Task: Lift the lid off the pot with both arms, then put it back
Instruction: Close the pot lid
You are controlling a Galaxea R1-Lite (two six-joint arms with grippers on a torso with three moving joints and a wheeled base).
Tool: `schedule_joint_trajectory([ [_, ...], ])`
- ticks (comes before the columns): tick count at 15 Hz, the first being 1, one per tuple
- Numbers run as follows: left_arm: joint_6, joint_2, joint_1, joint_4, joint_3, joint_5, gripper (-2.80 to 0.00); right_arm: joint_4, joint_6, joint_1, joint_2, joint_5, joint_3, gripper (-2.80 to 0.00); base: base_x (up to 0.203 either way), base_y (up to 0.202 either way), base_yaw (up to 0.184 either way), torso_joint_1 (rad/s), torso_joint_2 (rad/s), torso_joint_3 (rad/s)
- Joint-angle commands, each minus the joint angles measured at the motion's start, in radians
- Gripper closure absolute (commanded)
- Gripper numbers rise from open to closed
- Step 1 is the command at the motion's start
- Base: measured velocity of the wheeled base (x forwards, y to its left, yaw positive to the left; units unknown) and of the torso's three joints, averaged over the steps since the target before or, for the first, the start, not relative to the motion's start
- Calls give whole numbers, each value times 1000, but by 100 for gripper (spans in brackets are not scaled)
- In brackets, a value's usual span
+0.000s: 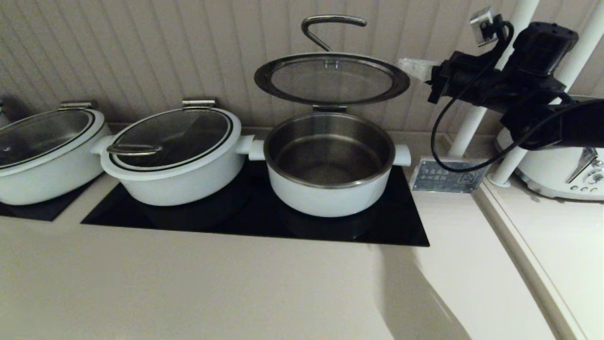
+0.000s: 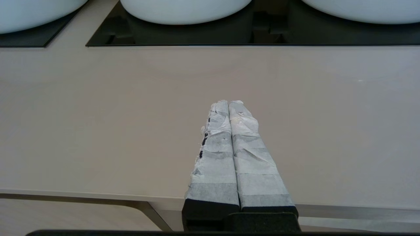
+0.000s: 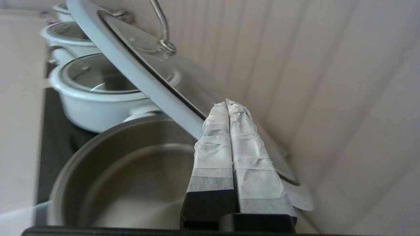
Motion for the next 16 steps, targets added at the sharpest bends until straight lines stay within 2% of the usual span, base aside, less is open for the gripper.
schedule_joint_trajectory([
  [1,1,0,0,0,0,0,0,-6,-1,1,-25,15,30,0,0,0,0,0,0,0],
  [8,0,0,0,0,1,0,0,-43,-2,40,-54,34,120,0,0,0,0,0,0,0],
  [11,-1,0,0,0,1,0,0,-50,-49,44,-64,64,169,0,0,0,0,0,0,0],
  [16,1,0,0,0,1,0,0,-68,-56,61,-91,68,252,0,0,0,0,0,0,0],
])
